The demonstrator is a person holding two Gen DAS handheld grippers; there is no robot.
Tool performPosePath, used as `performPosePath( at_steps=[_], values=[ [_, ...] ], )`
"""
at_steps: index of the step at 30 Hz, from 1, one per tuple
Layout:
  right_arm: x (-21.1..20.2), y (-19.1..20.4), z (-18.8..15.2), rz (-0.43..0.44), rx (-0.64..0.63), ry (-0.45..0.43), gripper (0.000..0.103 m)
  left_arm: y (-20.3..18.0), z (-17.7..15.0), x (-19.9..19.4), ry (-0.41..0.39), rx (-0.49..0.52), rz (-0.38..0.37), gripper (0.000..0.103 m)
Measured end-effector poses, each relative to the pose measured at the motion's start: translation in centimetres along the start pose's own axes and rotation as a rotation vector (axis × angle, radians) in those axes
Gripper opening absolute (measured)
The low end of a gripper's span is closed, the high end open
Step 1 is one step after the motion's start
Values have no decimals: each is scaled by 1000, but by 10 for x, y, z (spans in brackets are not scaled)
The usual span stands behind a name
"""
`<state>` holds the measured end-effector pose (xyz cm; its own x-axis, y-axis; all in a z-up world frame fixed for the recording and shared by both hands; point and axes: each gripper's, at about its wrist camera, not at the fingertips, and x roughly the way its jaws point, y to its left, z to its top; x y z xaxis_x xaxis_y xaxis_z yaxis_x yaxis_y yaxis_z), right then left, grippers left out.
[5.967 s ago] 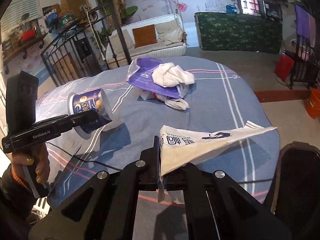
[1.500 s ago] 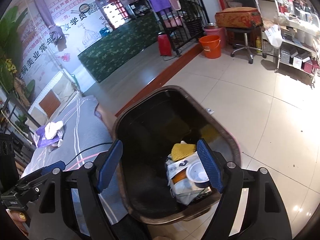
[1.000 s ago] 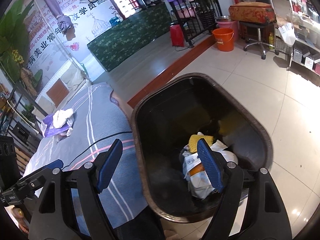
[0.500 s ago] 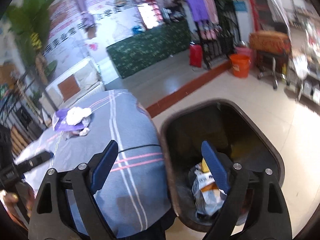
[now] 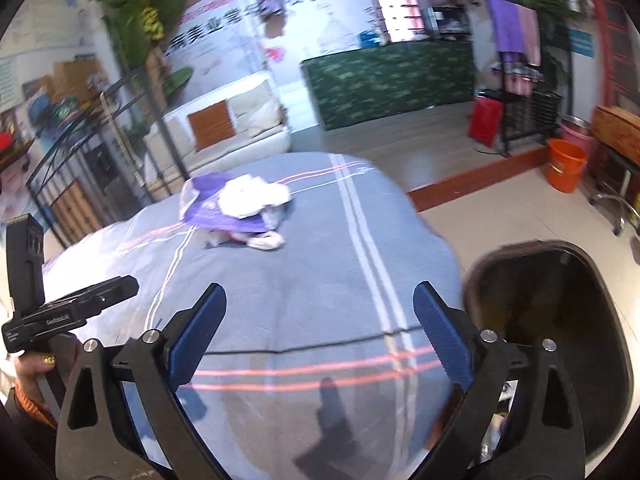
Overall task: Collect trash
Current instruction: 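Move both open tools back over the bed toward the purple bag and white cloth, then grasp the purple plastic bag with the left tool while the right tool grasps the white cloth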
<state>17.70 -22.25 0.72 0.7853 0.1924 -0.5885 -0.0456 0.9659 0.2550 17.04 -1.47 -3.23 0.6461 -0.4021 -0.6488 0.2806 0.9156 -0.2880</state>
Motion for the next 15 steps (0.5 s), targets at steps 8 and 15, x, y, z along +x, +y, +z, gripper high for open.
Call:
performPosePath(
  at_steps=[8, 15],
  values=[
    [52, 40, 20, 68, -94, 50, 93, 41, 21, 7, -5, -70, 27, 93],
    [105, 54, 52, 123, -72, 79, 93, 52, 62, 42, -16, -119, -7, 92]
  ],
)
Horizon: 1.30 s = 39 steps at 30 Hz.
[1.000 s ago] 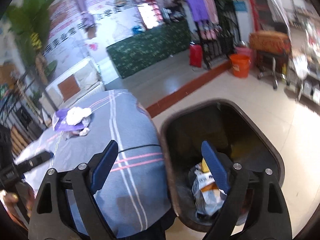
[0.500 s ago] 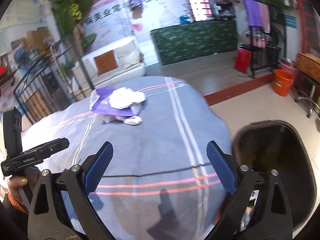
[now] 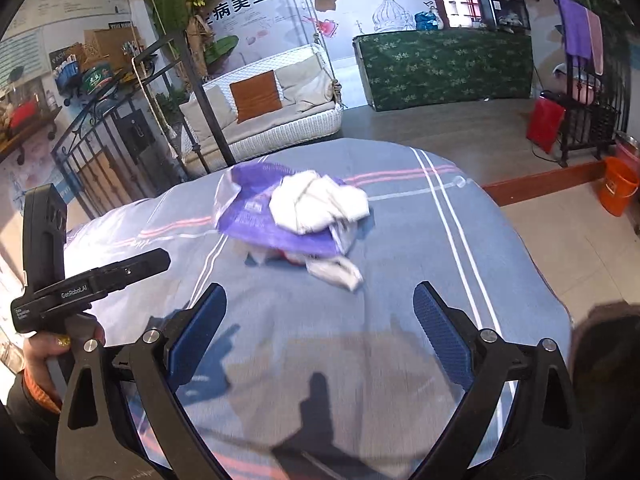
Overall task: Collect trash
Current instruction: 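Grasp the purple plastic bag with the left tool while the right tool grasps the white cloth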
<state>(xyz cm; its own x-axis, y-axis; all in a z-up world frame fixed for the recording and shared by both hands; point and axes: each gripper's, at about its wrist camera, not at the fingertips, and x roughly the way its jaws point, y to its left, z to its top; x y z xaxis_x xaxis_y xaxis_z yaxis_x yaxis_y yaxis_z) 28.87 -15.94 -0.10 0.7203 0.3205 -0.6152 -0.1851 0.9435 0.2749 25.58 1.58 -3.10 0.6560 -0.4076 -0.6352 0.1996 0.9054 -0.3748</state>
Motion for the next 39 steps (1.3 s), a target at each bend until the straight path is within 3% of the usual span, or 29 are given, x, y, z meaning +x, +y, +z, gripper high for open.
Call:
performPosePath(
  at_steps=[5, 11, 15, 19, 20, 24, 26, 28, 39],
  values=[
    [45, 5, 35, 9, -58, 25, 93, 2, 26, 38, 26, -27, -15, 91],
    [110, 3, 65, 20, -77, 96, 93, 11, 38, 65, 51, -71, -20, 81],
    [145, 2, 67, 5, -113, 165, 72, 13, 42, 68, 43, -76, -10, 60],
    [161, -3, 68, 40, -91, 196, 67, 12, 43, 74, 66, -64, -16, 57],
    [162, -2, 68, 44, -91, 203, 62, 13, 42, 75, 73, -71, -23, 56],
    [163, 4, 69, 24, -120, 219, 26, 9, 37, 74, 80, -71, -32, 35],
    [158, 3, 68, 39, -108, 216, 21, 5, 35, 69, 77, -61, -38, 25],
    [151, 3, 66, 44, -94, 205, 20, 2, 35, 63, 62, -55, -44, 18],
    [82, 7, 42, 62, -42, 123, 18, -6, 20, 13, -16, -79, -106, 14]
  ],
)
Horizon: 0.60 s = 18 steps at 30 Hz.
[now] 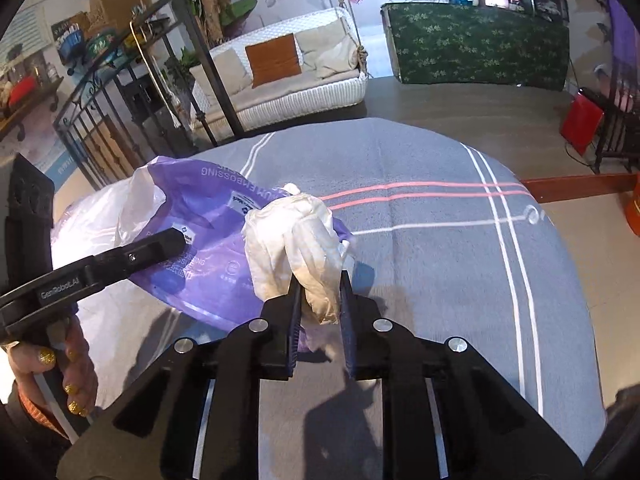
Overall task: Collect trash
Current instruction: 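Grasp the purple plastic bag with the left tool while the right tool grasps the white cloth, then carry the purple bag and white cloth over the black bin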
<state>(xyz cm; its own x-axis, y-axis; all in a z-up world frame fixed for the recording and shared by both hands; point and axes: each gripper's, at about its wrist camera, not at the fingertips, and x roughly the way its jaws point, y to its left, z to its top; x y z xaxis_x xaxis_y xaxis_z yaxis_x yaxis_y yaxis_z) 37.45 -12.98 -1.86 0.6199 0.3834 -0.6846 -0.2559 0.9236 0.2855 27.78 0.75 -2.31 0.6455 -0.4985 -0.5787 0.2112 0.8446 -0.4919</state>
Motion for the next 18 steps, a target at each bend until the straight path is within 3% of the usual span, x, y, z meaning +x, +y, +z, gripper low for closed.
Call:
performPosePath(
  at_steps=[11, 18],
  values=[
    [-69, 9, -47, -11, 24, -64, 18, -12, -27, -44, -66, -40, -23, 13],
    [-100, 12, -76, -9, 64, -93, 18, -27, -42, -70, -96, -7, -46, 12]
  ],
)
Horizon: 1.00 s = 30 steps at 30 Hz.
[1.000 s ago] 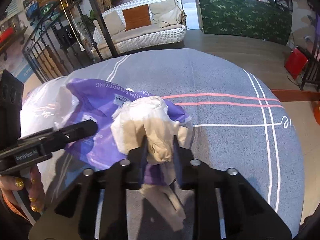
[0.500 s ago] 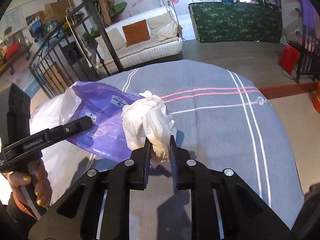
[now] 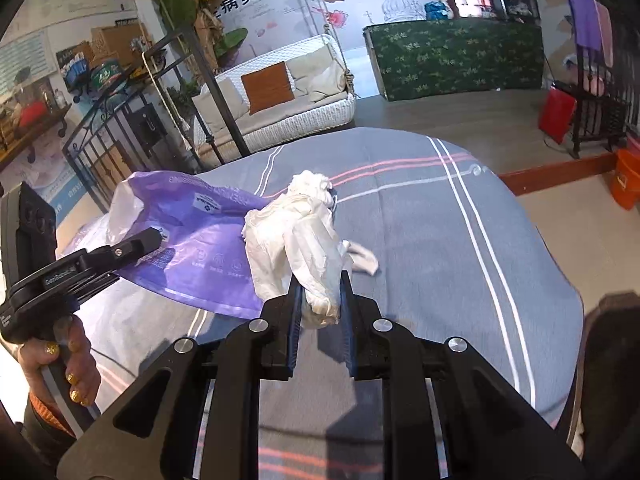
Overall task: Collect trash
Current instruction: 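Carry the purple bag and white cloth over the black bin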
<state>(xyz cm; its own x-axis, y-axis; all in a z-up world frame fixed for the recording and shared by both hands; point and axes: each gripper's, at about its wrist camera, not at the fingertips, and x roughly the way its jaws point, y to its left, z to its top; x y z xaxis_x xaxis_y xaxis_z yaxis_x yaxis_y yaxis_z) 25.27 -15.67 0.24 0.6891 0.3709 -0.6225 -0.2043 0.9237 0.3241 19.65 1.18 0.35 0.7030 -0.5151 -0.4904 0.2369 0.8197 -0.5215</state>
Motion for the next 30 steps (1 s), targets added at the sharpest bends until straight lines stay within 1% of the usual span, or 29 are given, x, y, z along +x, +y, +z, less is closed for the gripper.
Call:
performPosePath(
  at_steps=[6, 14, 23, 30],
  values=[
    [-27, -2, -19, -10, 20, -16, 18, -9, -9, -14, -15, 6, -34, 12],
    [-54, -10, -31, -35, 37, -38, 18, -11, -19, -19, -12, 16, -55, 12],
    [-80, -29, -45, -66, 86, -62, 18, -23, -30, -19, 9, 50, -88, 12],
    [-102, -53, -56, -121, 129, -82, 18, -38, -37, -13, 34, 81, -123, 12]
  ],
)
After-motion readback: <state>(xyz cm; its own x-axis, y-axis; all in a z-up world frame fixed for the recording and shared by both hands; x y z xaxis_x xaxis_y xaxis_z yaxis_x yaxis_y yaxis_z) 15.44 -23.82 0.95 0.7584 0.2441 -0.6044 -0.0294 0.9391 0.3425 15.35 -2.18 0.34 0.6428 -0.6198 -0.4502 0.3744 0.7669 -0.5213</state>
